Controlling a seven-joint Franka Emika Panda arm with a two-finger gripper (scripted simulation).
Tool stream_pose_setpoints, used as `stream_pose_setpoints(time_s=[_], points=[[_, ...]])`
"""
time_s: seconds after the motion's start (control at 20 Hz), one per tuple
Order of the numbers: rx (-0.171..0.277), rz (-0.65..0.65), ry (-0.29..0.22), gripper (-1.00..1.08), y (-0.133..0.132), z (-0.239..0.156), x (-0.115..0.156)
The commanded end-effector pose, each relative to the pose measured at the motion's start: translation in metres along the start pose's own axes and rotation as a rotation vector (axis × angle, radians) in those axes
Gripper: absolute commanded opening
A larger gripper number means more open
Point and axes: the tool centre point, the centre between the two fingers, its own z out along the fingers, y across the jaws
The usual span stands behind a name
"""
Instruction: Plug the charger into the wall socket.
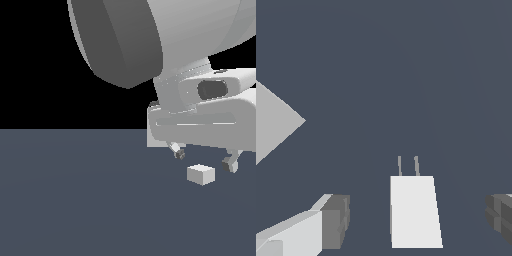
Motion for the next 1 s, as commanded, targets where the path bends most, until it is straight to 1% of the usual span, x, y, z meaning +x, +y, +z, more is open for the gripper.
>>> stream_pose_setpoints(time_s=[0.0,0.2,0.4,0.45,0.95], points=[[-0.001,0.001,-0.001,1.00,0.001,0.011,-0.005],[-0.001,0.002,-0.001,1.00,0.001,0.024,-0.010],[-0.001,0.002,0.000,1.00,0.001,0.027,-0.011],[-0.001,0.002,0.000,-1.00,0.001,0.027,-0.011],[-0.002,0.004,-0.001,-1.00,0.001,0.027,-0.011]])
